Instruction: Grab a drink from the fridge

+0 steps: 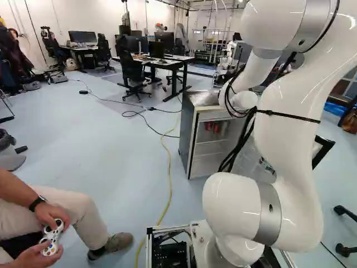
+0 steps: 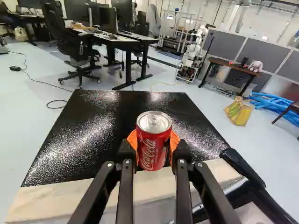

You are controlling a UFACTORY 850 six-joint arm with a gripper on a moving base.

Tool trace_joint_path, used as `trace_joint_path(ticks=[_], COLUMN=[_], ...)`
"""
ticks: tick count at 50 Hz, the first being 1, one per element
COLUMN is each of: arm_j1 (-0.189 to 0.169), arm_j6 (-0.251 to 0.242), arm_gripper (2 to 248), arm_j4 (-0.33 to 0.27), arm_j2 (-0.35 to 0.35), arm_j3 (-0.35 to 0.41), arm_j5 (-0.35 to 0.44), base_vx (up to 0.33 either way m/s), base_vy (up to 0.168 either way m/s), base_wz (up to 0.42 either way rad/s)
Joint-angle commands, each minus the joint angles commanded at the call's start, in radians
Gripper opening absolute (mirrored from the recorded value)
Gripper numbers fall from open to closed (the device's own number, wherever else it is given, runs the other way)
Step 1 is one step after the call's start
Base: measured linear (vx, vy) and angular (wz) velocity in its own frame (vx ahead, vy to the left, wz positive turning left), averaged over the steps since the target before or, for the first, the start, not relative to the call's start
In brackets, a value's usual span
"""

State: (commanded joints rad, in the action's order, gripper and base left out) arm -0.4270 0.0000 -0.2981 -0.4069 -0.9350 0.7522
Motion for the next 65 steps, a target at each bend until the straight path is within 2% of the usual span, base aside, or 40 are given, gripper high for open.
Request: trace_joint_path(ticks=[32,52,53,57,58,62,63,65], arm_j1=[0.059,0.070,0.070,0.070,0.070,0.070,0.070,0.070], arm_j6=[0.000,0.000,0.000,0.000,0.000,0.000,0.000,0.000], arm_gripper=[86,90,119,119,152,152,187,187], arm_j4=[0.150,0.163,0.163,0.163,0.163,0.163,0.163,0.163], arm_j2=[-0.025,-0.031,-0.031,-0.031,-0.031,-0.031,-0.031,-0.031], arm_j3=[-0.032,-0.039,-0.039,-0.039,-0.039,-0.039,-0.039,-0.039], arm_j5=[-0.046,-0.046,-0.046,-0.046,-0.046,-0.046,-0.046,-0.046], base_vx=[0.000,0.000,0.000,0.000,0.000,0.000,0.000,0.000], base_vy=[0.000,0.000,0.000,0.000,0.000,0.000,0.000,0.000], base_wz=[0.000,0.000,0.000,0.000,0.000,0.000,0.000,0.000])
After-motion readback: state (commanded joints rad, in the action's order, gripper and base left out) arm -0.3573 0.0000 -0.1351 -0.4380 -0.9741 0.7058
